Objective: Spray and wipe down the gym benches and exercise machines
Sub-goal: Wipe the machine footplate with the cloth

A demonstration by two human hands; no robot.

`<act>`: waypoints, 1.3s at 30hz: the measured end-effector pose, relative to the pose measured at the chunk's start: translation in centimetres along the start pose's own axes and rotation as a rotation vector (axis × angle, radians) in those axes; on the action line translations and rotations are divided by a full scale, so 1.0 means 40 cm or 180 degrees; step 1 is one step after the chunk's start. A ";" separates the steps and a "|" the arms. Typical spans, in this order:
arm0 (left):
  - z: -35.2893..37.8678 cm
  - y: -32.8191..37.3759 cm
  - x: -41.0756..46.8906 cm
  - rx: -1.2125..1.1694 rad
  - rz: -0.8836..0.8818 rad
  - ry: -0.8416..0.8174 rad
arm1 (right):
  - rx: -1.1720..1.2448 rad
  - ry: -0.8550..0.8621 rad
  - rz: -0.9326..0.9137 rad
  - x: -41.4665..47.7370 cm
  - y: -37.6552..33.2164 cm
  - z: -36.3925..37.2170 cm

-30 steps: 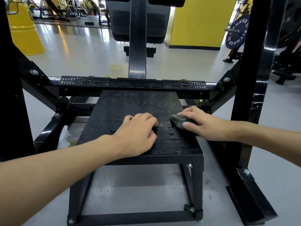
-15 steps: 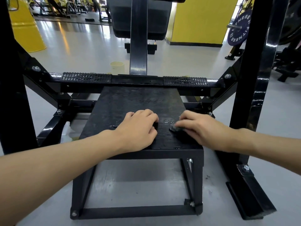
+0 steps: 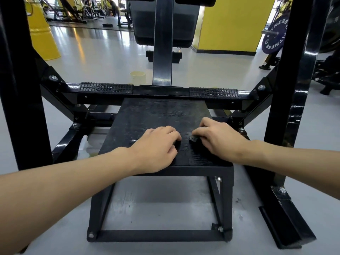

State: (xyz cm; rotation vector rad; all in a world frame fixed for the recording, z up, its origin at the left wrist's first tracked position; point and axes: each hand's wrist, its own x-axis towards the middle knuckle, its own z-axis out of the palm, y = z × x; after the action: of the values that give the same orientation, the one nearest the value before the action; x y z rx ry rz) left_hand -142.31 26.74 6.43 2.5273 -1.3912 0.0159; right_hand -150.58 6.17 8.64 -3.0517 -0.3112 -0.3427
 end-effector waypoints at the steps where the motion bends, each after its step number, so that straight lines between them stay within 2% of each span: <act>1: 0.000 -0.001 -0.005 0.0010 -0.0002 -0.0007 | 0.0016 -0.0045 -0.0097 -0.008 -0.036 -0.003; 4: -0.003 -0.014 -0.019 0.0013 -0.0041 0.0039 | 0.0238 -0.0313 -0.0834 -0.064 -0.146 -0.022; 6: -0.010 -0.024 -0.027 0.0025 -0.0057 0.0035 | 0.0269 -0.0396 -0.0988 -0.055 -0.136 -0.024; 8: -0.019 -0.039 -0.036 0.0075 -0.0044 0.0034 | 0.0126 -0.0208 -0.0723 -0.007 -0.082 -0.012; 10: -0.027 -0.052 -0.049 0.0116 -0.0036 0.0008 | 0.0108 -0.0050 -0.0221 0.034 -0.036 0.000; 12: -0.033 -0.072 -0.068 0.0150 -0.0041 0.0006 | 0.0017 0.0016 -0.0035 0.050 -0.060 0.010; 13: -0.035 -0.083 -0.080 0.0165 -0.0042 0.0001 | 0.0024 -0.0038 -0.0160 0.043 -0.097 0.011; 16: -0.042 -0.117 -0.118 0.0181 -0.0065 0.0038 | 0.0295 -0.0314 -0.1037 -0.007 -0.219 0.003; 18: -0.049 -0.135 -0.137 0.0226 -0.0106 0.0019 | 0.0322 -0.0462 -0.1338 -0.002 -0.227 -0.004; 20: -0.060 -0.148 -0.151 0.0262 -0.0158 0.0030 | 0.0227 -0.0283 -0.1208 0.041 -0.184 0.008; 24: -0.078 -0.168 -0.164 0.0190 -0.0340 0.0064 | 0.0153 0.0154 -0.0375 0.108 -0.138 0.033; 25: -0.081 -0.175 -0.165 0.0147 -0.0368 0.0062 | 0.0173 0.0123 -0.0403 0.103 -0.164 0.037; 28: -0.084 -0.204 -0.164 0.0074 -0.0457 0.0092 | 0.0328 -0.0195 -0.1163 0.054 -0.262 0.033; 30: -0.086 -0.216 -0.167 0.0004 -0.0504 0.0122 | 0.0354 -0.0373 -0.1379 0.055 -0.267 0.020; 32: -0.083 -0.223 -0.168 -0.0065 -0.0489 0.0148 | 0.0229 -0.0243 -0.1208 0.096 -0.217 0.022; 35: -0.078 -0.229 -0.170 -0.0125 -0.0448 0.0199 | 0.0193 0.0130 -0.0395 0.157 -0.156 0.042; 36: -0.075 -0.234 -0.171 -0.0147 -0.0431 0.0223 | 0.0132 0.0181 -0.0288 0.163 -0.170 0.050; 37: -0.075 -0.238 -0.174 -0.0174 -0.0429 0.0241 | 0.0114 0.0145 -0.0356 0.159 -0.201 0.055; 39: -0.073 -0.249 -0.179 -0.0266 -0.0446 0.0330 | 0.0222 -0.0019 -0.0911 0.127 -0.280 0.060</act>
State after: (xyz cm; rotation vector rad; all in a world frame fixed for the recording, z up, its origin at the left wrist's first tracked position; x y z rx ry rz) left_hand -137.57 38.42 6.15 2.5103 -1.1497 0.0602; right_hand -147.51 18.30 7.81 -2.9399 -0.7467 -0.3275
